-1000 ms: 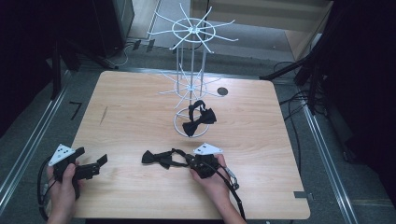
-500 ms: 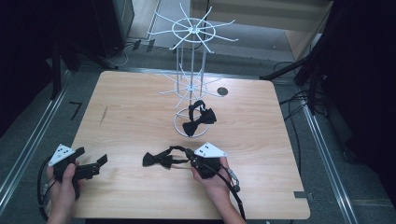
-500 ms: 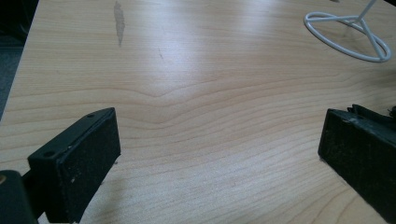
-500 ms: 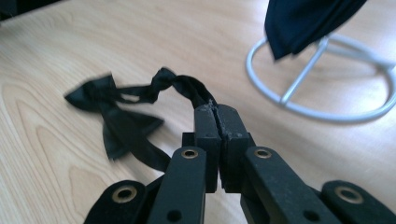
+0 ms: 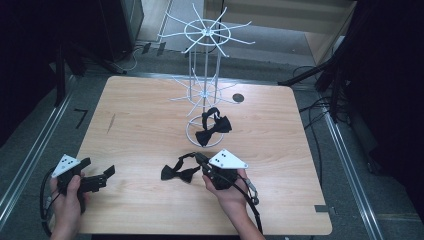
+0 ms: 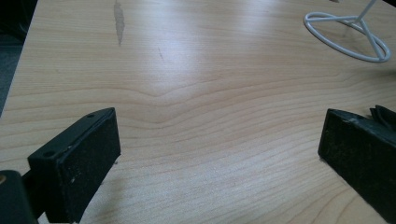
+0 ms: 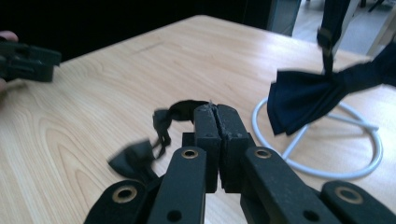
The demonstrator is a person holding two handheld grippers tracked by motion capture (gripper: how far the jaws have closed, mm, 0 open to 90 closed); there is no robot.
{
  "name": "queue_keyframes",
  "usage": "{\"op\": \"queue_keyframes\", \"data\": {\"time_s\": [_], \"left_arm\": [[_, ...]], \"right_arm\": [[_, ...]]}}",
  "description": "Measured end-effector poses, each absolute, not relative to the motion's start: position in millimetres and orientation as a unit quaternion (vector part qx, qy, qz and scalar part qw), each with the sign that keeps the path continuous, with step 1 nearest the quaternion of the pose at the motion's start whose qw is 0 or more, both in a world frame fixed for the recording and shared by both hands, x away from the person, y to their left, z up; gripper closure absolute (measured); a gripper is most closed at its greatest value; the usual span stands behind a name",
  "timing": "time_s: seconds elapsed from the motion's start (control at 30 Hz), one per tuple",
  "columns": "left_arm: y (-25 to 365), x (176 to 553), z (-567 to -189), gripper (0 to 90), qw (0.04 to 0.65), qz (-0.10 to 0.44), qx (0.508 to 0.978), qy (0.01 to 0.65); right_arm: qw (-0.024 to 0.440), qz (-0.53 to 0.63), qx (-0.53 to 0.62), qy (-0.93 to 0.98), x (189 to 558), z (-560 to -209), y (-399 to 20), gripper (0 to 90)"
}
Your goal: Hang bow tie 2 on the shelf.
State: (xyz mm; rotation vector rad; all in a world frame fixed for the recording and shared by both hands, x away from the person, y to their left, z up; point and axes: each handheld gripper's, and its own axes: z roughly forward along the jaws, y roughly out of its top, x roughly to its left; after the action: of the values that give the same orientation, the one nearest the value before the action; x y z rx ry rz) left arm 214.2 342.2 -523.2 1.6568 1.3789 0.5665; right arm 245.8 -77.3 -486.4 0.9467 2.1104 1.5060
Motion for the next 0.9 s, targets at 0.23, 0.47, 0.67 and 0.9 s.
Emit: {"op": "queue_keyframes", "data": {"time_s": [0.23,0.47,0.67,0.9], "left_arm": [[342,214,-523,0.0,0.441,0.228,0.667,0.555],[342,214,-523,0.0,0.441,0.228,0.667,0.555],[342,214,-523,0.0,0.441,0.229,0.667,0.555],[342,214,-523,0.0,0.441,0.229,0.667,0.555]], "right_arm": [[0.192,0.55,0.331,0.742,246,-471,-77,89.9],[0.201,0.563,0.328,0.731,245,-462,-78,89.9],[0.205,0.574,0.326,0.722,247,-453,-77,89.8],[0.209,0.586,0.322,0.714,249,-441,-72,89.9]]}}
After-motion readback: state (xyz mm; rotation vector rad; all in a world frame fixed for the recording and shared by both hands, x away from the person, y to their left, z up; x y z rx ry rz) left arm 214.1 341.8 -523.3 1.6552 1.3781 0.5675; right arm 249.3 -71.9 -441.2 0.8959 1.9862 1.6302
